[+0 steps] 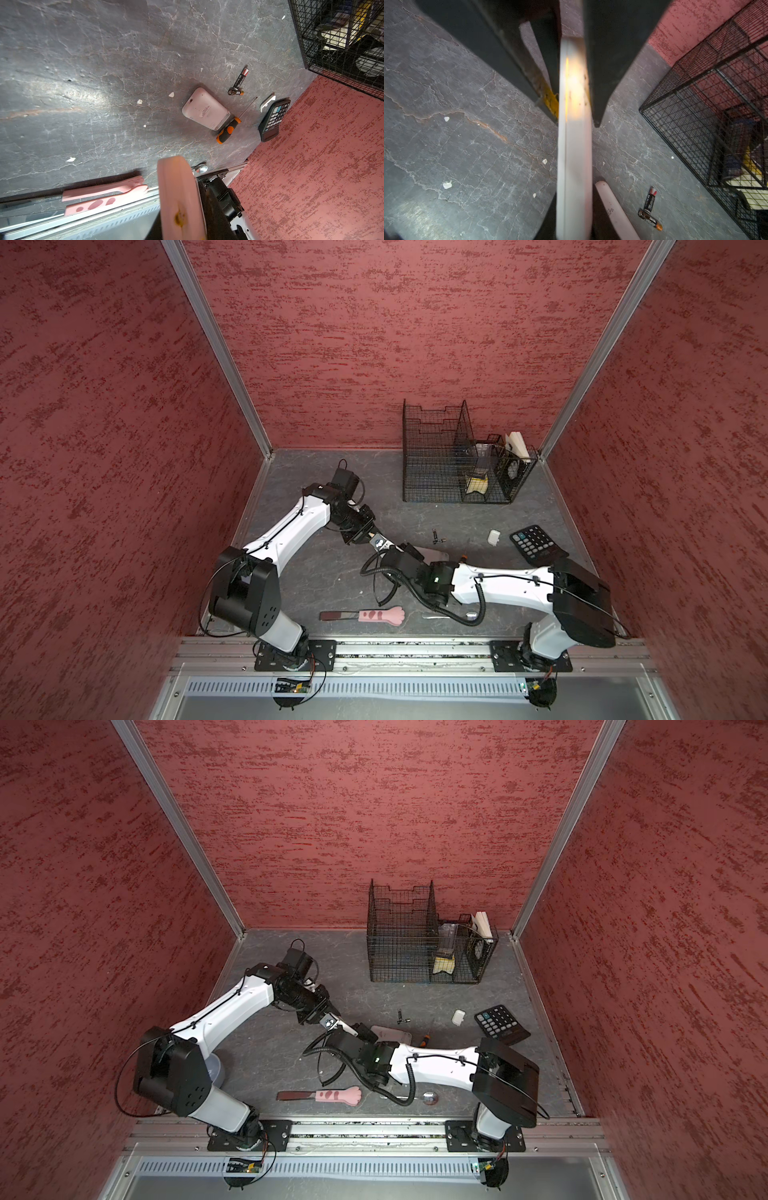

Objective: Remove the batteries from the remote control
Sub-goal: 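Grip the remote's edge with the right gripper while the left gripper holds it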

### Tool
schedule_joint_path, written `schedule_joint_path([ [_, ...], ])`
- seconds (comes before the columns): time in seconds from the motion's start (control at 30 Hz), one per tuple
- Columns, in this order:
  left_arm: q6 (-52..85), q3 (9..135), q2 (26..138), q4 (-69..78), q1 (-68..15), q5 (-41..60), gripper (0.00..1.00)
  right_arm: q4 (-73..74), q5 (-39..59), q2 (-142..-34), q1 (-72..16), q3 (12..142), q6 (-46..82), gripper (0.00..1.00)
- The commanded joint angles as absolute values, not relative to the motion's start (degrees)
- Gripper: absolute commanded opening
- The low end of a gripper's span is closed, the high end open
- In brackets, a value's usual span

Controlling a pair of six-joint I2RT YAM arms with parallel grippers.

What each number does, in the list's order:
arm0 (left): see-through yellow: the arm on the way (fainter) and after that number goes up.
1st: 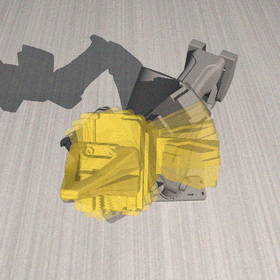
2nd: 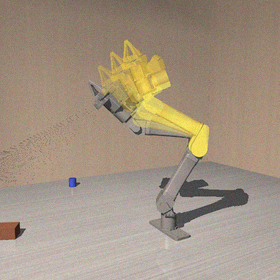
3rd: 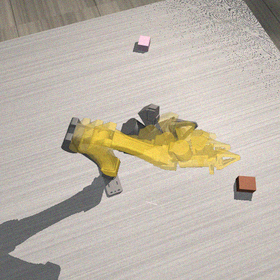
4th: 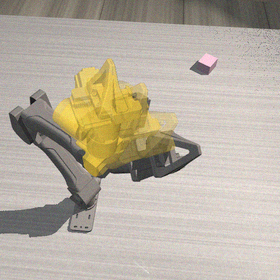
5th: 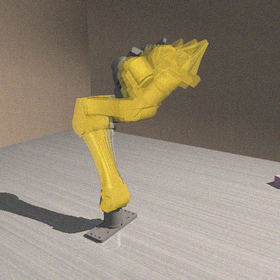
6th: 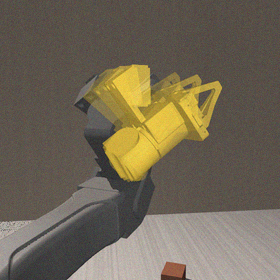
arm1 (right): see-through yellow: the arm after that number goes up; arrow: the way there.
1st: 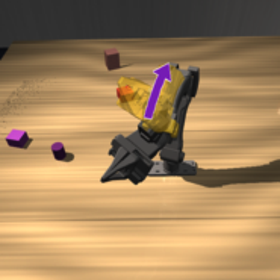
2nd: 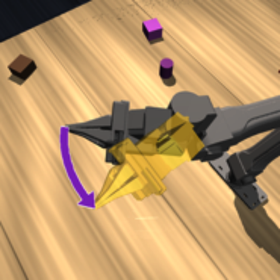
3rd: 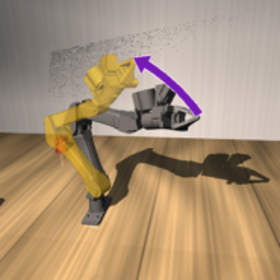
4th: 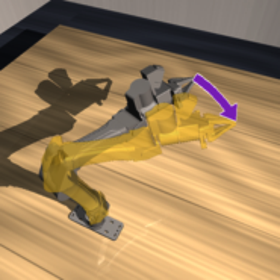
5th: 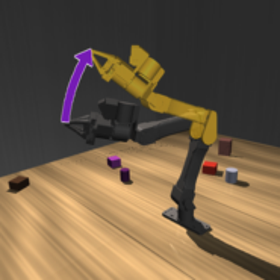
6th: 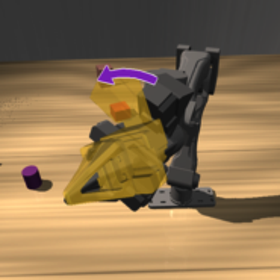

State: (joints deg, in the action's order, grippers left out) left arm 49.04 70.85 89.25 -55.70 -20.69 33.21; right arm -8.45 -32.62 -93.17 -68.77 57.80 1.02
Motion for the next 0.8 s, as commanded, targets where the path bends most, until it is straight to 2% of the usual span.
schedule_joint_path([
  [0.0, 46.22, 71.52, 90.43, -57.33, -20.17, 32.56, 0.24, -5.73, -35.87, -92.73, -68.99, 61.00, 0.73, 0.00],
  [0.17, 46.00, 71.09, 90.44, -56.94, -19.66, 32.96, 0.20, -4.77, -36.39, -92.74, -69.08, 61.62, -0.21, 0.00],
  [0.5, 45.29, 70.67, 89.93, -55.12, -16.99, 35.19, 0.00, -3.82, -39.29, -93.08, -69.21, 61.96, -1.56, 0.00],
  [0.63, 44.98, 71.70, 89.98, -54.30, -15.85, 36.45, 0.00, -3.40, -41.50, -93.12, -69.52, 62.00, -1.42, 0.06],
  [0.77, 45.08, 72.56, 89.70, -52.94, -14.62, 38.34, 0.00, -3.16, -43.44, -93.22, -69.78, 62.00, -1.48, 0.18],
])
